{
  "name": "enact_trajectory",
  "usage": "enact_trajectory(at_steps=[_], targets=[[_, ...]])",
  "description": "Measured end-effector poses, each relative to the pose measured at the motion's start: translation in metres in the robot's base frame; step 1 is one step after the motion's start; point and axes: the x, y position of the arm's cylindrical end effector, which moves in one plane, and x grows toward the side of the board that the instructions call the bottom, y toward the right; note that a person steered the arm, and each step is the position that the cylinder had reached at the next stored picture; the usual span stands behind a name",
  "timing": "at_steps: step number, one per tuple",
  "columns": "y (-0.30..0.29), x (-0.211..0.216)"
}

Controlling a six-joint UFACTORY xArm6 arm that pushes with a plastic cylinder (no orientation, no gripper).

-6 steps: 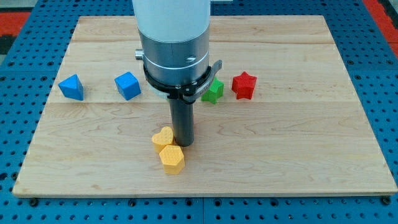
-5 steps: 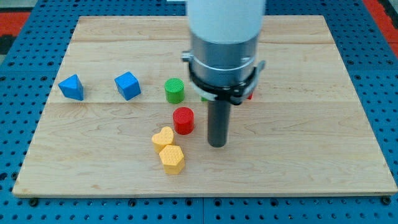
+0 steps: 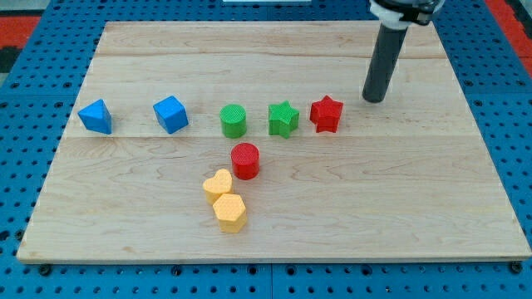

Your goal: Push the red star to the bottom of the green star

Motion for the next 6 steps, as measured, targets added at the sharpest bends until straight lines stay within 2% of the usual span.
enact_trajectory(at_steps=[1, 2, 3, 5, 6], targets=[[-0.006, 0.007], [-0.022, -0.023], [-0.044, -0.006], [-0.045, 0.053], [-0.046, 0.062]])
